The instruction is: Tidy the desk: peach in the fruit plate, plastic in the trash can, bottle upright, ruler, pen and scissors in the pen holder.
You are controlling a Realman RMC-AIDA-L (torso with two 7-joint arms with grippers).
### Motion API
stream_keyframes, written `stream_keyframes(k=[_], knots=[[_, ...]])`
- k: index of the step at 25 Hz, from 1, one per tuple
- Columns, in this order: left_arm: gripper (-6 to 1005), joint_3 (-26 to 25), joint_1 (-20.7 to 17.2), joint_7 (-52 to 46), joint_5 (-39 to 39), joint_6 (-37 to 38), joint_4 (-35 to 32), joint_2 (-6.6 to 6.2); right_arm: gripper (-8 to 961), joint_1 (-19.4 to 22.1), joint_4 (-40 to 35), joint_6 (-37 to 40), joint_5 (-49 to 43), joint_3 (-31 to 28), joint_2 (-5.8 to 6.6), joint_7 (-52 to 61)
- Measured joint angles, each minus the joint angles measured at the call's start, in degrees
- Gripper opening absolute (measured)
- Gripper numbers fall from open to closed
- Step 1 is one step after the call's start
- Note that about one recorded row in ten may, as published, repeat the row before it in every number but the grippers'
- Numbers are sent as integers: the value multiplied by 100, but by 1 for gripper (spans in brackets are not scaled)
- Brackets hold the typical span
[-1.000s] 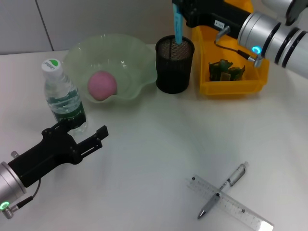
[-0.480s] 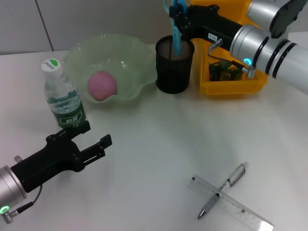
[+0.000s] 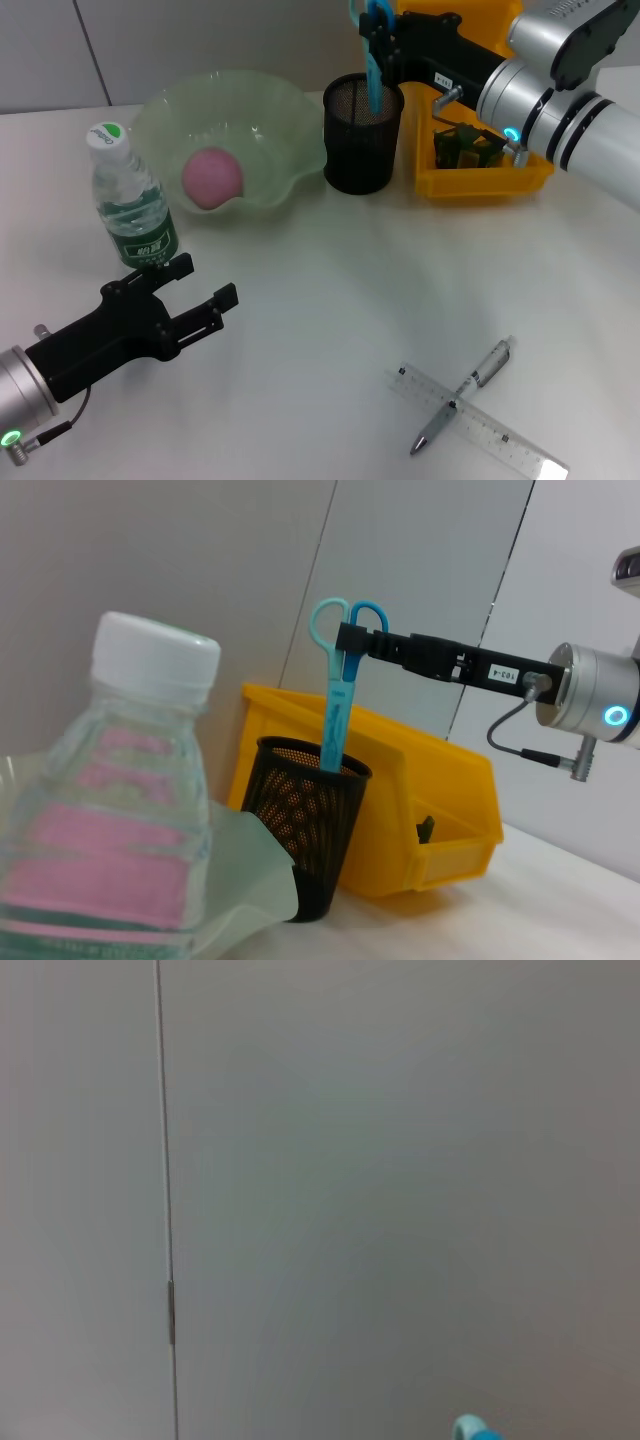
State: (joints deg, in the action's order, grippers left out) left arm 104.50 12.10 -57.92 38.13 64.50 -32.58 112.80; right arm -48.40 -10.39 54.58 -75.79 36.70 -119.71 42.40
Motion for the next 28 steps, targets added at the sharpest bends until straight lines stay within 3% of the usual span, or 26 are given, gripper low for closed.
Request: stream_keyframes(k=[6, 13, 18, 21, 25, 28], knots=[[804, -127, -63, 60, 9, 31, -3, 41, 196, -4, 3, -8, -10, 9, 0, 70], [804, -205, -67, 142, 12, 44, -3, 56, 336, 10, 3, 71, 2, 11, 0, 126], [804, -272, -59, 167, 11, 114, -3, 59, 436, 134, -41, 544, 16, -53, 7, 573], [804, -302, -62, 202, 10, 155, -3, 54, 671, 226, -114, 739, 76, -68, 16, 831], [804, -324, -64, 214, 10, 179, -3, 52, 688, 341, -177, 1035, 228, -25, 26, 1123], [804, -324, -54, 214, 10, 202, -3, 50, 692, 499, -556, 1316, 95, 246, 48, 1971]])
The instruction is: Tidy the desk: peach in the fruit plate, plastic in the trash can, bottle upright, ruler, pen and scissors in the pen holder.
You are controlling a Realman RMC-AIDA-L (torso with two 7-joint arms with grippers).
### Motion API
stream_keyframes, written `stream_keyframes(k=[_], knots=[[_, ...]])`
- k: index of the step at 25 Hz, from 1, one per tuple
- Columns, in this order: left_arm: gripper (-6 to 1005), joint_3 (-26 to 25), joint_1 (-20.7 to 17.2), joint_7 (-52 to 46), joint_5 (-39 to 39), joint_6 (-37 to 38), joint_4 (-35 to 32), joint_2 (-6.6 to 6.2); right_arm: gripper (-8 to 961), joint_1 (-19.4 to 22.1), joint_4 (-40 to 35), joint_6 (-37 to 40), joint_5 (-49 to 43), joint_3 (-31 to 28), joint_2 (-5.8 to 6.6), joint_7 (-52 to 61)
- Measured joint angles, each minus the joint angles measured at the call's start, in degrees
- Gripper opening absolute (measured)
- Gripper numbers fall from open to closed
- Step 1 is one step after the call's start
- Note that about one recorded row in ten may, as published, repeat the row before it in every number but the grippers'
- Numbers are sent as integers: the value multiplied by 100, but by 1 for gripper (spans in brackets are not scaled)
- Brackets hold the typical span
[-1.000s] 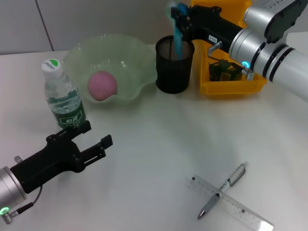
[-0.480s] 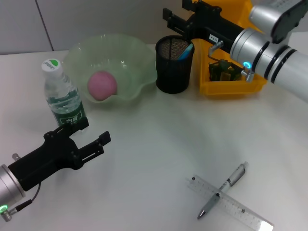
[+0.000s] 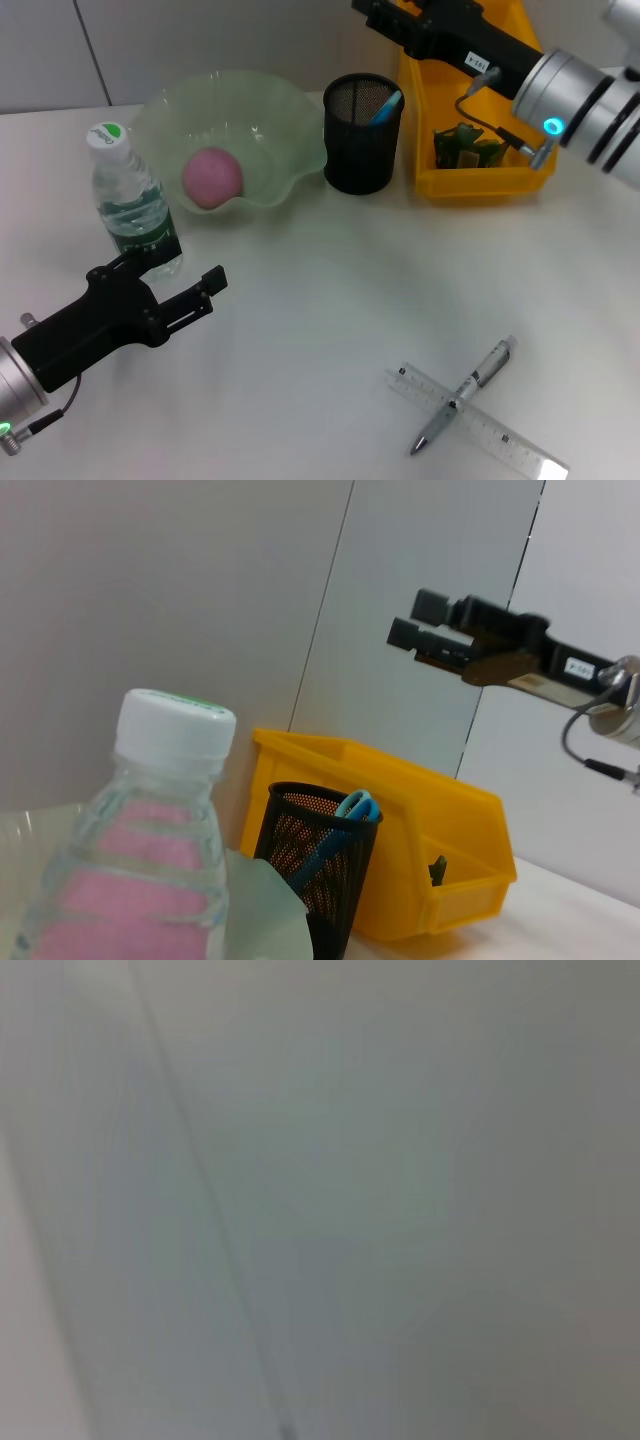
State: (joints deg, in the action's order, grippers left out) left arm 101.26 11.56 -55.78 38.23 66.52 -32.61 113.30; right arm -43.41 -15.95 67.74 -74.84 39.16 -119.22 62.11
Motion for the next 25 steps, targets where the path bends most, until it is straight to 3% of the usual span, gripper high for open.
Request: stream_keyframes(k=[6, 11, 16, 21, 25], knots=[[804, -15, 26, 0, 0, 11, 13, -2, 691, 814, -2249, 575, -1092, 1074, 23, 2704], [804, -78, 44, -1, 0, -2, 17, -10, 690, 1109, -4403, 1661, -3136, 1106, 36, 5156], [804, -115, 94, -35, 0, -44, 16, -12, 689, 644, -5735, 3310, -4933, 1136, 84, 7107], [804, -116, 120, -67, 94, -50, 25, -81, 688, -97, -5719, 4513, -5914, 1441, 171, 8105], [804, -139, 85, -167, 324, -40, 7, -151, 687, -471, -5538, 4866, -6610, 1950, 180, 8566]])
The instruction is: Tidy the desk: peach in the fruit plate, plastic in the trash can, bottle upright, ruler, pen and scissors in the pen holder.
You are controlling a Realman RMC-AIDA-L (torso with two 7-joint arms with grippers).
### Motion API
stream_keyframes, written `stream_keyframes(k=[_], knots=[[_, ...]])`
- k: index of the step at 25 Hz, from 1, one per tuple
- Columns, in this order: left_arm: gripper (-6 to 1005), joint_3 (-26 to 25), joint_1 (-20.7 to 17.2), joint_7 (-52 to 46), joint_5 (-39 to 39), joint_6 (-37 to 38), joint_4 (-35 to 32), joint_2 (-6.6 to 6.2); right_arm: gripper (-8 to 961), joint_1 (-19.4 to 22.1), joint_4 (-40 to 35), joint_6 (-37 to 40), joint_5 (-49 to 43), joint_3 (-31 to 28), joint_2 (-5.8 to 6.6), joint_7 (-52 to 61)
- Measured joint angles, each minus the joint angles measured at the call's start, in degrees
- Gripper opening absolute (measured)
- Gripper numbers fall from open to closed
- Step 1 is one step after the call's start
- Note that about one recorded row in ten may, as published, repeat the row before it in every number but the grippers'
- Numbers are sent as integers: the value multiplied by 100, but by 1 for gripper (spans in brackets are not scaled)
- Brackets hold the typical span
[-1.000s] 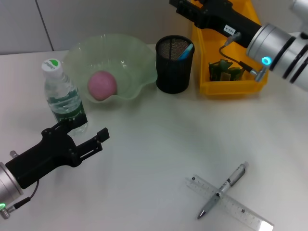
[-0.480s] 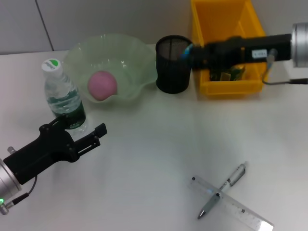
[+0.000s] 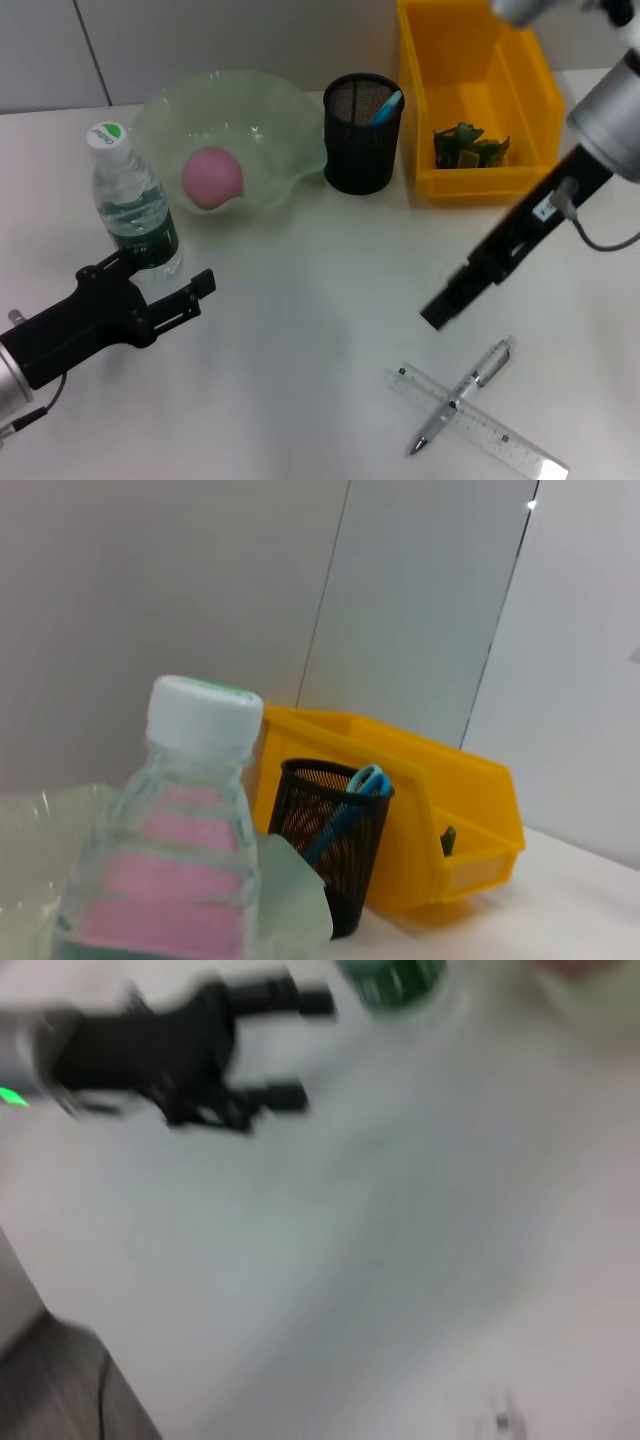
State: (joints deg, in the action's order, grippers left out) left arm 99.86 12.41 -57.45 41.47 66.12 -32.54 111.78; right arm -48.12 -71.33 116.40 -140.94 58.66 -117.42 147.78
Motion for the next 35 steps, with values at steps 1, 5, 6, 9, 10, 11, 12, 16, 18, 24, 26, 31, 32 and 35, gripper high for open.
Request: stream_keyframes(k=[1, 5, 6, 9, 10, 11, 12, 16, 18, 24, 26, 31, 32, 35], knots=[[804, -14, -2, -25, 30, 6, -2, -8, 687, -77, 94, 39, -144, 129, -8, 76], [804, -116, -16, -121, 234, 22, -4, -30, 687, -391, 663, 56, -630, 415, -80, 185], [804, -129, -16, -126, 251, 21, -4, -29, 687, -470, 834, 34, -737, 473, -110, 184], [804, -143, -3, -130, 271, 15, 1, -26, 686, -619, 1293, -218, -922, 767, -155, 179], [804, -144, 13, -130, 272, 12, 13, -25, 686, -640, 1387, -334, -928, 903, -158, 179], [804, -144, 25, -127, 274, 7, 18, -25, 686, -659, 1466, -476, -930, 1039, -159, 181], [804, -144, 31, -120, 275, 3, 22, -25, 686, -673, 1535, -604, -929, 1208, -165, 181], [804, -144, 33, -117, 278, -1, 31, -26, 685, -685, 1689, -1052, -849, 1768, -206, 176], [804, -143, 21, -113, 280, -2, 32, -30, 685, -672, 1744, -1272, -715, 2024, -217, 173], [804, -143, -24, -113, 283, 0, 34, -43, 685, -646, 1827, -1724, -459, 2625, -235, 221], [804, -143, -32, -119, 284, 1, 37, -49, 685, -641, 1829, -1842, -397, 2860, -236, 298], [804, -143, -37, -128, 284, -3, 45, -62, 684, -633, 1829, -2014, -287, 3232, -238, 434], [804, -143, -37, -129, 284, -3, 45, -64, 684, -633, 1822, -2026, -260, 3265, -238, 453], [804, -143, -37, -134, 283, -9, 46, -69, 684, -628, 1814, -2042, -151, 3303, -243, 467]])
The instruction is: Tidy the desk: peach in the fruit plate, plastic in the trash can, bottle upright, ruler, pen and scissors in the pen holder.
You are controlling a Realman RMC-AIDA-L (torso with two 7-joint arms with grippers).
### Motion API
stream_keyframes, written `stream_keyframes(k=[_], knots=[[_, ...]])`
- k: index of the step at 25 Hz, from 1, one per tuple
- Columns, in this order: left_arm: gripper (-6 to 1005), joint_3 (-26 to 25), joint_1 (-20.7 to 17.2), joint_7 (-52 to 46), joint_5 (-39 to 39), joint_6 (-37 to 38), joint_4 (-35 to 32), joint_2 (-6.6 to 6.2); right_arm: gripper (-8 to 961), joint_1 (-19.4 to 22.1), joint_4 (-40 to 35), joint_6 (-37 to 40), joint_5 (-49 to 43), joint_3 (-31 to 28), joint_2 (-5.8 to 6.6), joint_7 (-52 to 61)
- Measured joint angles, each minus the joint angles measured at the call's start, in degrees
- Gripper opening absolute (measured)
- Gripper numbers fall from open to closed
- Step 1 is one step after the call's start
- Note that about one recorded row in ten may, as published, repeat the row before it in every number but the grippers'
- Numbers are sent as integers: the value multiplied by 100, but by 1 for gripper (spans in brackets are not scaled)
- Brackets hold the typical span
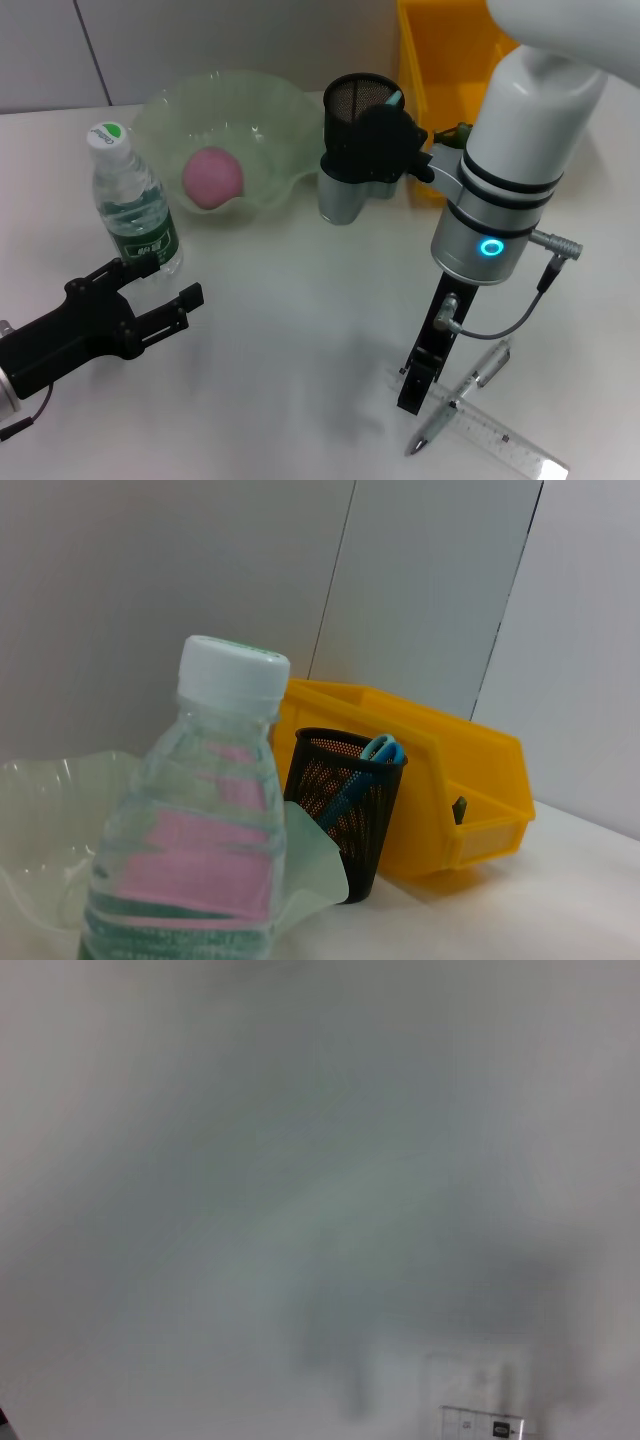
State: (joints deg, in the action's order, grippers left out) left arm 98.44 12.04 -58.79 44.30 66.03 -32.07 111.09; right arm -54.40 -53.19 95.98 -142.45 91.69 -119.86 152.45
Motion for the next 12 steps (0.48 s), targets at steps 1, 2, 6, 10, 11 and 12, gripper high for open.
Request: stream_keyframes(k=[1, 2, 6, 10, 11, 12], knots=[[804, 0, 0, 0, 0, -2, 0, 0, 684, 6, -2, -10, 21, 19, -1, 2], [804, 0, 0, -1, 0, -2, 0, 0, 684, 16, -4, -27, 34, 50, -1, 6], [804, 0, 0, -1, 0, -10, 0, -3, 684, 46, -8, -129, 93, 296, -3, 74], [804, 0, 0, -1, -1, -9, 0, -25, 683, 64, -61, -209, 95, 410, -3, 156], [804, 0, 0, -2, -1, -6, 0, -25, 683, 78, -74, -237, 95, 440, -3, 166], [804, 0, 0, -5, -1, -1, 0, -26, 683, 78, -74, -237, 95, 440, -3, 166]])
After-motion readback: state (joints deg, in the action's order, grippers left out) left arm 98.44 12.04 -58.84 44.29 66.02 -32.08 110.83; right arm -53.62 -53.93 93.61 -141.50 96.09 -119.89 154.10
